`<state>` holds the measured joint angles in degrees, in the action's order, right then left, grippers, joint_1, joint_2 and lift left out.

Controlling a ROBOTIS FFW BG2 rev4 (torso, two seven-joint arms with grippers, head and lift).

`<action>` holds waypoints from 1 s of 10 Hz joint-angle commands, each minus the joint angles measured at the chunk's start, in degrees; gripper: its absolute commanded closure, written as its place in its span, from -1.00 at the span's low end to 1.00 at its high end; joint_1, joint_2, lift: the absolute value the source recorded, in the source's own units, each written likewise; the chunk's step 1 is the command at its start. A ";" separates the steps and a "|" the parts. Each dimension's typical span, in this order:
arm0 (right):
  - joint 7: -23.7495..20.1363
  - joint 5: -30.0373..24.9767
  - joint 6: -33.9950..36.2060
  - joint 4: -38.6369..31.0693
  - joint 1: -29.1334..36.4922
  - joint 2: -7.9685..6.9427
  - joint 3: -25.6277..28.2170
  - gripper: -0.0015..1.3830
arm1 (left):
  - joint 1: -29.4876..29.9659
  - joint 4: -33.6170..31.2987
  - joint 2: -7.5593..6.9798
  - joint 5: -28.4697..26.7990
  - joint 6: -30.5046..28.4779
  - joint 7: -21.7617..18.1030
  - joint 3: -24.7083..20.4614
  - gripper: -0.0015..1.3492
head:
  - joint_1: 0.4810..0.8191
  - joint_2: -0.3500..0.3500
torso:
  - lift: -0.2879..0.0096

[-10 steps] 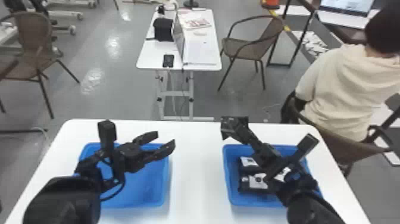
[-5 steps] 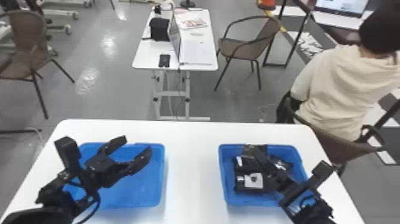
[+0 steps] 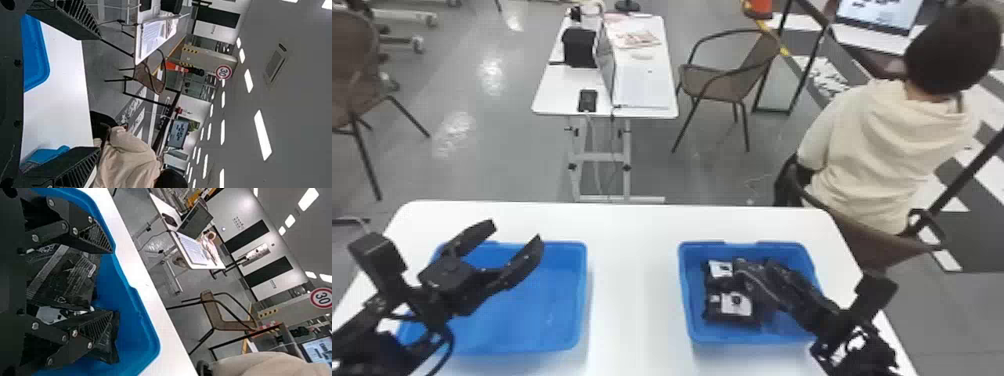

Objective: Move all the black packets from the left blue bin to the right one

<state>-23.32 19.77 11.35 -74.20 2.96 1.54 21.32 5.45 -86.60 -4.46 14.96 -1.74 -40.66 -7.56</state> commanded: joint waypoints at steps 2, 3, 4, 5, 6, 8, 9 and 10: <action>0.82 -9.58 0.60 -15.19 7.06 -1.59 -0.05 -0.81 | 3.25 -7.79 1.74 -5.55 -0.89 1.99 -4.31 -1.00 | 0.27 -0.46 | 0.94; 0.91 -13.79 0.43 -22.48 11.02 -1.59 0.03 -0.89 | 5.97 -12.36 3.41 -8.80 -0.80 4.27 -6.42 -1.00 | 0.27 -0.42 | 0.94; 0.91 -16.61 -1.68 -27.84 14.44 -1.59 -0.05 -0.95 | 8.08 -15.17 4.61 -9.86 -0.54 5.85 -7.82 -1.00 | 0.27 -0.39 | 0.94; 0.91 -17.49 -7.57 -31.88 18.66 -1.59 -1.20 -0.95 | 10.37 -17.55 4.61 -11.35 0.51 6.64 -9.14 -1.00 | 0.27 -0.36 | 0.94; 1.08 -18.63 -11.09 -34.70 22.18 -1.59 -2.87 -0.94 | 12.56 -19.13 4.61 -12.06 2.01 7.35 -9.76 -1.00 | 0.27 -0.31 | 0.94; 4.51 -20.21 -19.17 -36.63 27.72 -1.59 -6.47 -0.87 | 16.43 -19.31 4.61 -11.09 7.02 8.49 -9.05 -1.00 | 0.27 -0.20 | 0.94; 5.57 -20.47 -20.84 -36.37 29.47 -1.59 -7.96 -0.86 | 18.37 -19.75 4.61 -10.30 7.81 9.55 -8.09 -1.00 | 0.27 -0.14 | 0.94; 6.27 -19.95 -24.01 -35.05 30.70 -1.59 -8.49 -0.86 | 20.65 -20.27 4.61 -10.21 8.34 9.98 -7.03 -1.00 | 0.27 -0.10 | 0.94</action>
<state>-17.10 -0.41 -10.75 -110.00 32.80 0.00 13.28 24.79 -106.56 0.00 4.60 6.32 -30.59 -15.20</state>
